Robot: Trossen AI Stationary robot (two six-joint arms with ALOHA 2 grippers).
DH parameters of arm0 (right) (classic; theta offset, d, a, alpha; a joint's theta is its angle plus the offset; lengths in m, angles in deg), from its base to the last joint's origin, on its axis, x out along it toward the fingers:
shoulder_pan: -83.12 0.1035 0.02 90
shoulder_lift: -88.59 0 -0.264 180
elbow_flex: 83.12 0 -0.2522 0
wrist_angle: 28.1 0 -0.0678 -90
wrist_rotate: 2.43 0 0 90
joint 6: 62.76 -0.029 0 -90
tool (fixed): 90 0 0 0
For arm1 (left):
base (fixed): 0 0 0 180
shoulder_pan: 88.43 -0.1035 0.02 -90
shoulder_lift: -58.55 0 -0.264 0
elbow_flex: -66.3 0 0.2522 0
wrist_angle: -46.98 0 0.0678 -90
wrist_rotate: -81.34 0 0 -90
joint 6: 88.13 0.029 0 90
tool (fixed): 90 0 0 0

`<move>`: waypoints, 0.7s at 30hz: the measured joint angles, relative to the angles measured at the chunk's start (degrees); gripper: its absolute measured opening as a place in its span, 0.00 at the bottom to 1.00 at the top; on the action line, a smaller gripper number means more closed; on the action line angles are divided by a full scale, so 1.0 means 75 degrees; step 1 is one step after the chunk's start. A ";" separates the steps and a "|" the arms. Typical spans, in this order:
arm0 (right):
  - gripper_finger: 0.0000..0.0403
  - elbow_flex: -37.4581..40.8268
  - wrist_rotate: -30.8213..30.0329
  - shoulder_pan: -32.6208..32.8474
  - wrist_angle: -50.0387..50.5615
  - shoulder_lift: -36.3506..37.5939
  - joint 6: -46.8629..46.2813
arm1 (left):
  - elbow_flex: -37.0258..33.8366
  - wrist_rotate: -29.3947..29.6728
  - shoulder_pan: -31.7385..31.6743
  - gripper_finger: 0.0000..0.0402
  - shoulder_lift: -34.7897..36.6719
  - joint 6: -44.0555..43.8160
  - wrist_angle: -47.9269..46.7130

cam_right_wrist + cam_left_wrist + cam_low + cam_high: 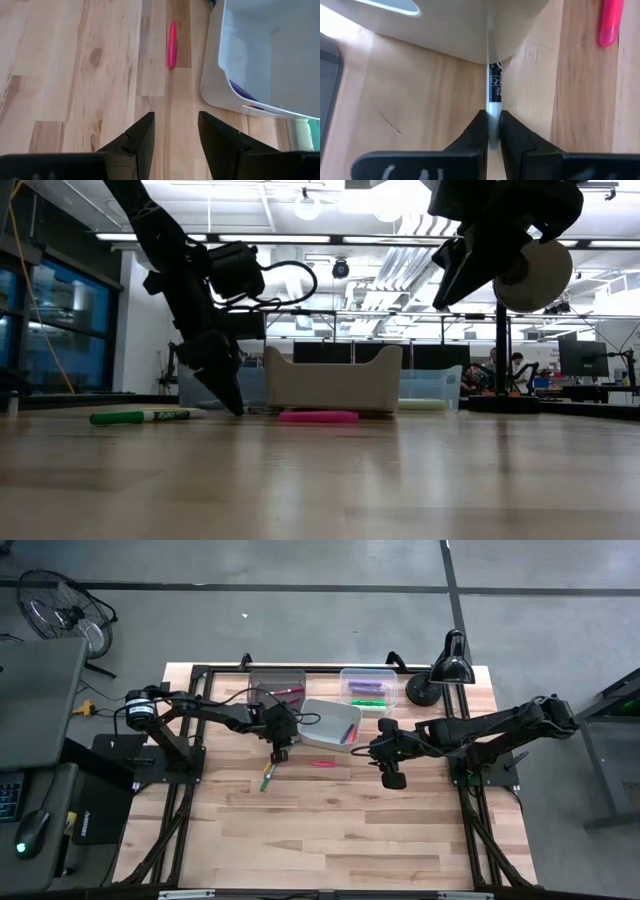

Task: Pick & Place Markers
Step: Put the black marker into the black bin

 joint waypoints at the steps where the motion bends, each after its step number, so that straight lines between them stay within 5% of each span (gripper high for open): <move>1: 0.35 0.0000 0.0000 0.0002 0.0001 0.0000 0.0003 | 0.0000 -0.0030 0.0000 0.05 0.0000 -0.0031 -0.0011; 21: 0.35 0.0000 -0.0064 -0.0001 0.0147 0.0000 0.0052 | 0.0000 -0.1695 0.0003 0.06 0.0000 -0.0662 -0.0480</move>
